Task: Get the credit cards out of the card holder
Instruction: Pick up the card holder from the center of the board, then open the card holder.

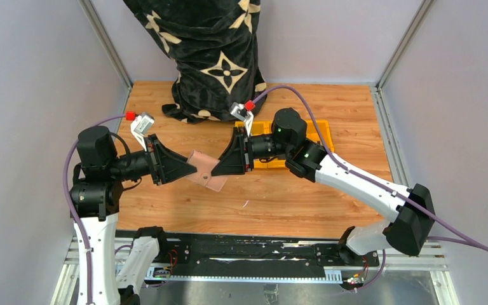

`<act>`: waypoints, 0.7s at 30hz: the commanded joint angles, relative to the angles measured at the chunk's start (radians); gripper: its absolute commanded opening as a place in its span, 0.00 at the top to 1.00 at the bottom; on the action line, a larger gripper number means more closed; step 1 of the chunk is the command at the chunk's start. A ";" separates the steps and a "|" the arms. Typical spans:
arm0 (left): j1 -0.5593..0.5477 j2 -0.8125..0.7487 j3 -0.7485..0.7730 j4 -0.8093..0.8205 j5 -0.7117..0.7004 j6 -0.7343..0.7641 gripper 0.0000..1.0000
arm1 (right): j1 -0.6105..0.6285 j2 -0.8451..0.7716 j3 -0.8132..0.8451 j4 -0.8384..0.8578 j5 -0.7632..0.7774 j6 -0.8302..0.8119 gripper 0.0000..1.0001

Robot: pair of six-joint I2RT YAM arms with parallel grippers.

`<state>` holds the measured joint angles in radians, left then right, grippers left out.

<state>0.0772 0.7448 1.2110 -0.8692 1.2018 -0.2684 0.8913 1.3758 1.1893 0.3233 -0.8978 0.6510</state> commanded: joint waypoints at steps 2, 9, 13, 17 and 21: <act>-0.002 -0.006 -0.004 -0.017 -0.048 -0.017 0.91 | 0.016 -0.020 0.073 -0.093 0.138 -0.132 0.85; -0.002 -0.071 -0.049 0.089 -0.415 -0.091 1.00 | 0.039 -0.100 0.141 -0.398 0.740 -0.153 0.34; -0.002 -0.154 -0.158 0.288 -0.602 -0.212 1.00 | 0.165 -0.162 0.092 -0.367 1.022 -0.158 0.32; -0.003 -0.153 -0.186 0.305 -0.633 -0.226 1.00 | 0.248 -0.073 0.198 -0.427 1.057 -0.134 0.35; -0.004 -0.163 -0.193 0.305 -0.635 -0.228 1.00 | 0.268 0.037 0.262 -0.425 1.008 -0.076 0.39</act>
<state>0.0753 0.5945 1.0203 -0.6479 0.6128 -0.4629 1.1408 1.3258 1.4132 -0.0486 0.0547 0.5243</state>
